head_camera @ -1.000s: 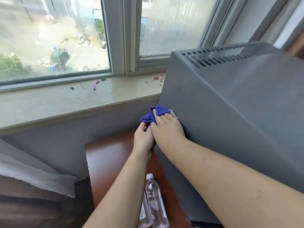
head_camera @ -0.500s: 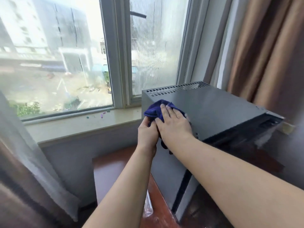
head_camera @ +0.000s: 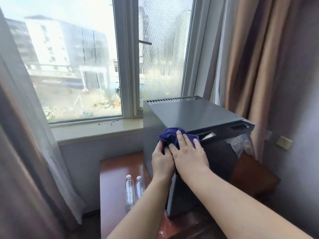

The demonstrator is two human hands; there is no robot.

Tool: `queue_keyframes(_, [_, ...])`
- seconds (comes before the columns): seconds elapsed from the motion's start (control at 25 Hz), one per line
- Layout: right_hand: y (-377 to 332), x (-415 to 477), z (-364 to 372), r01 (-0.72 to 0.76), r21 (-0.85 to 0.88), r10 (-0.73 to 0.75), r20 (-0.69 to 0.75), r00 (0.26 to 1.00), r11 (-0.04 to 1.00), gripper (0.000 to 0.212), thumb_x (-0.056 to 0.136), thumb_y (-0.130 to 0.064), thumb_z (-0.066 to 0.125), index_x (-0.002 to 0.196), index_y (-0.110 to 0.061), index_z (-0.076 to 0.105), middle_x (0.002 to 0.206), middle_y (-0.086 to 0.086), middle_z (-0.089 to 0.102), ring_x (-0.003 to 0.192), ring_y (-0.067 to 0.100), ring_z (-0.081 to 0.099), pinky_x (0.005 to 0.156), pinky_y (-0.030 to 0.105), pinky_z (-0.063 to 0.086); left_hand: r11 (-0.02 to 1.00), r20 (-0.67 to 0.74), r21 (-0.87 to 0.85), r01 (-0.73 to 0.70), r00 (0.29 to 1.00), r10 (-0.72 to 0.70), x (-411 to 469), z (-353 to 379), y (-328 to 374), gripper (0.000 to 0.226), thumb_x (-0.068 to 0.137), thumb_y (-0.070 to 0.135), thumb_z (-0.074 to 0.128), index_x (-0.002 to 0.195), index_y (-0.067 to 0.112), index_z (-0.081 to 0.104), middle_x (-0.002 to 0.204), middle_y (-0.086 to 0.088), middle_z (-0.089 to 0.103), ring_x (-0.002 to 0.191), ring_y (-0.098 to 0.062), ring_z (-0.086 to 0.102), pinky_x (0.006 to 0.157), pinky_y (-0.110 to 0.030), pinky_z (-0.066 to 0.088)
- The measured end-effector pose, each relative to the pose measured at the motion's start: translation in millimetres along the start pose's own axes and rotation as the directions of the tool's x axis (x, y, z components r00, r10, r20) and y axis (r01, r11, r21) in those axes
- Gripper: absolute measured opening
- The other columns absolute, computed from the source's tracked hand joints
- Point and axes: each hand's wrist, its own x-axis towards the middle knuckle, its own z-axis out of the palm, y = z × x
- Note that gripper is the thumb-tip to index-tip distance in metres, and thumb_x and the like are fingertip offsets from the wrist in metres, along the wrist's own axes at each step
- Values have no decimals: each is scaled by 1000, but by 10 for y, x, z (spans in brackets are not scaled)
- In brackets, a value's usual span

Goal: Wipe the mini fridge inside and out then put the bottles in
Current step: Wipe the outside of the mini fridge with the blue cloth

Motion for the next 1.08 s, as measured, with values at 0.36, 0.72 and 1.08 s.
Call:
queue_keyframes(0.36, [-9, 782, 99, 13, 203, -7, -30, 1000, 979, 76, 103, -25, 39, 161, -26, -10, 168, 19, -16, 157, 29, -8, 128, 41, 4, 968, -43, 220, -122, 990, 134, 865, -14, 141, 36, 103, 13, 55, 134, 26, 68, 129, 11, 71, 122, -7, 64, 112, -34, 47])
queue_keyframes(0.72, [-257, 2775, 104, 54, 308, -78, 67, 995, 950, 85, 98, -30, 50, 162, -28, -7, 169, 17, -11, 157, 29, -7, 127, 44, 3, 833, -15, 522, -184, 974, 224, 2816, -268, 193, 37, 102, 13, 53, 136, 19, 67, 134, 2, 70, 122, -14, 64, 98, -17, 42])
queue_keyframes(1.08, [-399, 3892, 187, 125, 268, -168, 143, 975, 955, 97, 84, -32, 67, 161, -30, 7, 168, 13, -17, 156, 30, -15, 126, 50, -3, 870, -96, 487, -80, 985, 144, 3835, -477, -118, 24, 102, 19, 49, 104, 23, 73, 88, 7, 76, 82, -16, 67, 75, -29, 51])
